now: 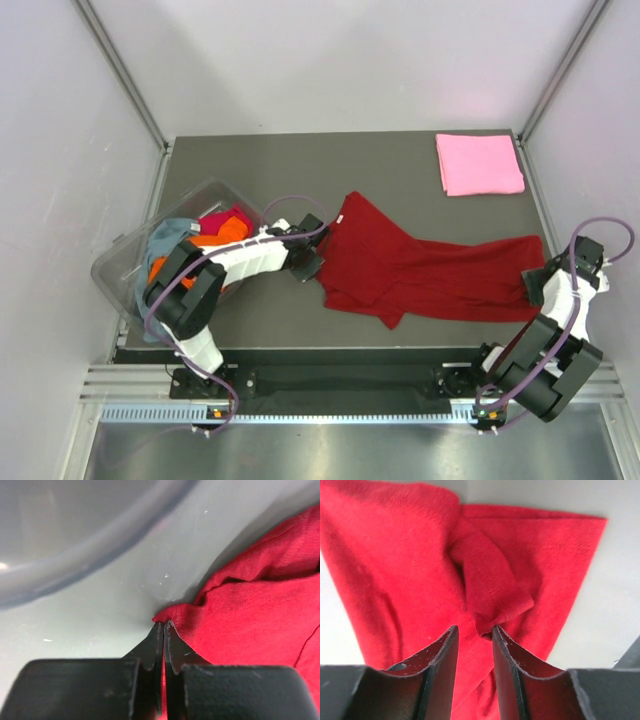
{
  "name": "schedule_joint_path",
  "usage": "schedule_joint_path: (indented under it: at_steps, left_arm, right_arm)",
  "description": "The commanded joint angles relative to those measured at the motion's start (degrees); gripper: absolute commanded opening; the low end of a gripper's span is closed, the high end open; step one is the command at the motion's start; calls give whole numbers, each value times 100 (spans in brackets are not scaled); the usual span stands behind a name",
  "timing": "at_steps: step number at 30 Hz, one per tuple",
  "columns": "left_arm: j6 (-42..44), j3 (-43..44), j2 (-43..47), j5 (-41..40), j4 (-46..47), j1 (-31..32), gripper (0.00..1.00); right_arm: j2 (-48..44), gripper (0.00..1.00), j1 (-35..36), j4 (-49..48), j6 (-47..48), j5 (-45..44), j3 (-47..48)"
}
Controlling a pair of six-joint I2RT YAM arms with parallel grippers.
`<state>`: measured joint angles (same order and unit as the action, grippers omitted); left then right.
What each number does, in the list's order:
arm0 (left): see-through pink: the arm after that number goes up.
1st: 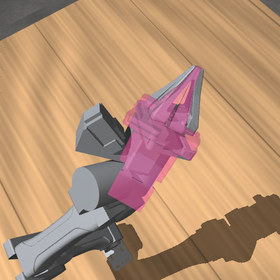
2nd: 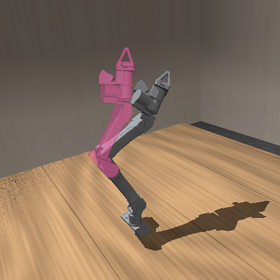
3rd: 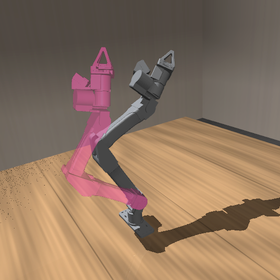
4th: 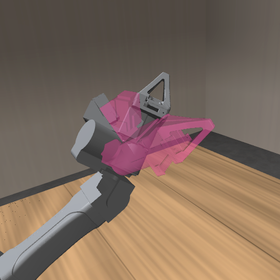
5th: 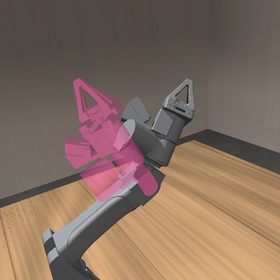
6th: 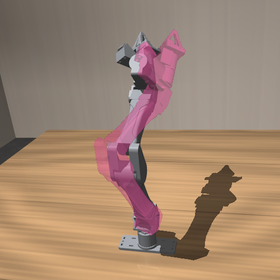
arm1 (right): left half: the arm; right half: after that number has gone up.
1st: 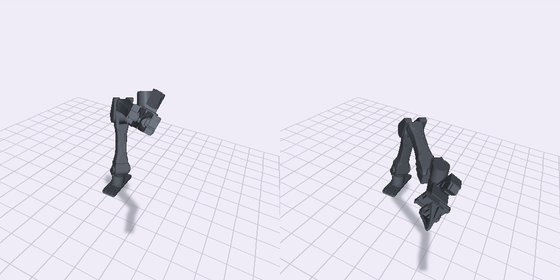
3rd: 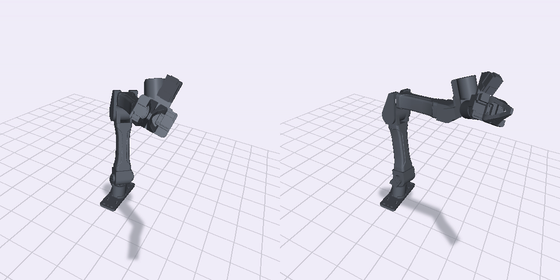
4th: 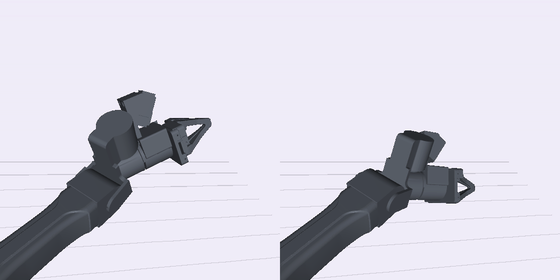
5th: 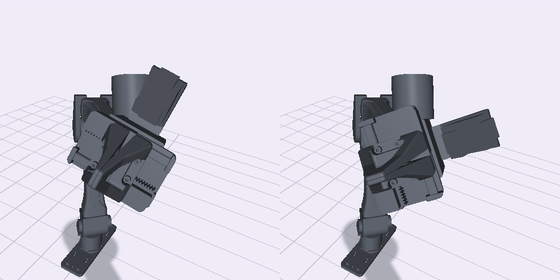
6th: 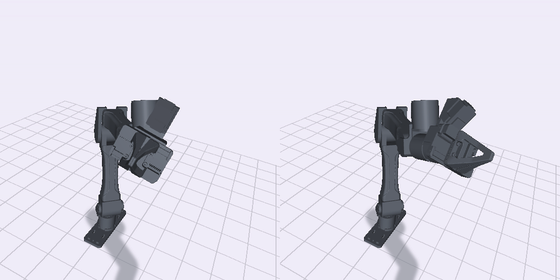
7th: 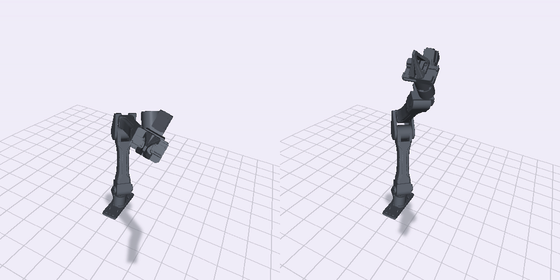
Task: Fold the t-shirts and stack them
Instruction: Flatten the tshirt out
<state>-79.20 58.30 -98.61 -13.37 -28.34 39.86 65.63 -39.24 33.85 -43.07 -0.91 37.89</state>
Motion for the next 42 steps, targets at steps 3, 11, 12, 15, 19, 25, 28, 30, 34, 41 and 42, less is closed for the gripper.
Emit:
schedule_joint_path:
  at_steps: [3, 11, 12, 15, 19, 25, 28, 30, 34, 41, 42]
  left_arm:
    - [677, 347, 937, -999, -136, 48, 0]
    - [1617, 463, 2169, -2617, 309, 57, 0]
    - [1696, 445, 2214, -2714, 407, 40, 0]
    - [1978, 594, 2206, -2768, 478, 40, 0]
    - [2040, 779, 2100, -2724, 443, 40, 0]
    - [2075, 770, 2030, -2733, 584, 40, 0]
    - [2102, 788, 1968, -2715, 610, 31, 0]
    - [2102, 779, 1951, -2671, 628, 40, 0]
    - [2171, 753, 1951, -2627, 637, 40, 0]
    - [2137, 691, 1977, -2548, 628, 40, 0]
    - [2128, 665, 1977, -2522, 636, 31, 0]
  right_arm:
    - [-111, 34, 127, -142, -9, 275, 34]
    - [-129, 32, 5, 272, -228, 20, 61]
    - [-146, 32, 4, 246, -246, -14, 87]
    - [-94, 31, -48, 412, -237, -216, 262]
    - [-199, 27, -75, 369, -246, -401, 237]
    - [-445, 29, -66, 272, -167, -156, -132]
    - [-419, 29, -66, 272, -281, -111, -282]
    - [-288, 29, -66, 176, -351, -50, -369]
    - [20, 27, -66, 70, -448, 20, -414]
    - [301, 28, -66, -272, -580, -49, -572]
    - [363, 28, -66, -395, -589, -41, -624]
